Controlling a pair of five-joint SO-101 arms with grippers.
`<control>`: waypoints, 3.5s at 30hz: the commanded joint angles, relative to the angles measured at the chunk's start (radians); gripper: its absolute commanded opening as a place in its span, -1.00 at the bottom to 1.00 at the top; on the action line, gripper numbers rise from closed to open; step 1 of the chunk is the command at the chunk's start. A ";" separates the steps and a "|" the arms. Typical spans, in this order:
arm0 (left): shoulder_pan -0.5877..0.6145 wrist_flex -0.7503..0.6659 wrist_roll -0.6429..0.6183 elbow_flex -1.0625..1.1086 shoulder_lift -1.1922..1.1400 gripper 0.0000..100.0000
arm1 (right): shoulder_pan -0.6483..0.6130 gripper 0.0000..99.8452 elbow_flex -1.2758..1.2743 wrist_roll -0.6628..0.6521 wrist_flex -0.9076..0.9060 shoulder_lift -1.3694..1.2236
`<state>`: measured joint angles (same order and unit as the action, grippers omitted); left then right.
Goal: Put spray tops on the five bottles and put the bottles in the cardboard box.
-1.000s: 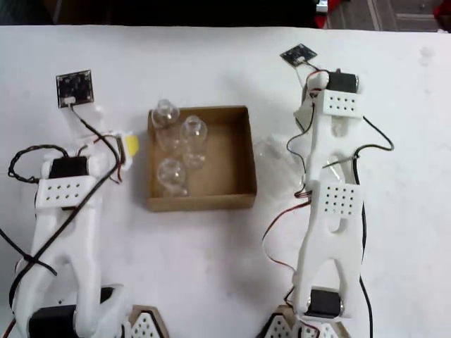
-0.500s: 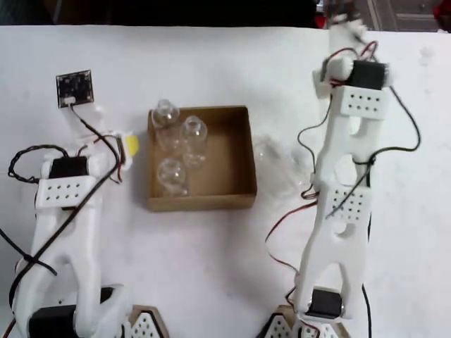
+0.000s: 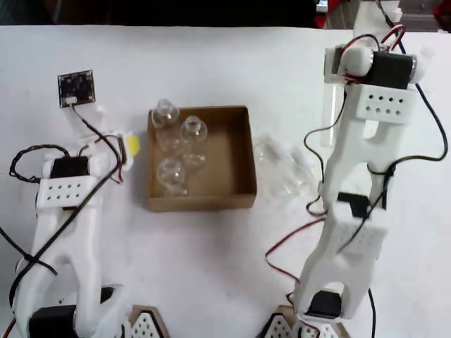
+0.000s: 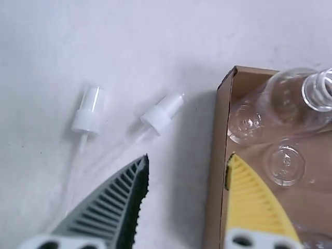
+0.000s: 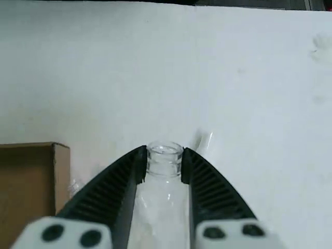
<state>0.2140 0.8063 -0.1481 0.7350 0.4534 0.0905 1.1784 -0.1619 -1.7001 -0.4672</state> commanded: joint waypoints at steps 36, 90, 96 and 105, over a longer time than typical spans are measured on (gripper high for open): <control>-0.019 -0.028 -0.012 -0.002 0.010 -0.55 | -0.278 -0.94 -1.467 0.213 0.647 1.294; -0.019 -0.028 -0.012 0.000 0.008 -0.55 | -0.429 -0.94 -2.088 0.212 2.548 0.478; -0.021 -0.028 -0.012 -0.002 0.008 -0.55 | -0.429 -0.94 -2.090 0.210 2.643 0.387; -0.021 -0.028 -0.012 -0.002 0.008 -0.55 | -0.446 -0.94 -2.090 0.011 2.895 0.209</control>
<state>0.2125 0.8063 -0.1481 0.7350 0.4534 -0.3498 -0.9221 -0.1158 1.0848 -0.2263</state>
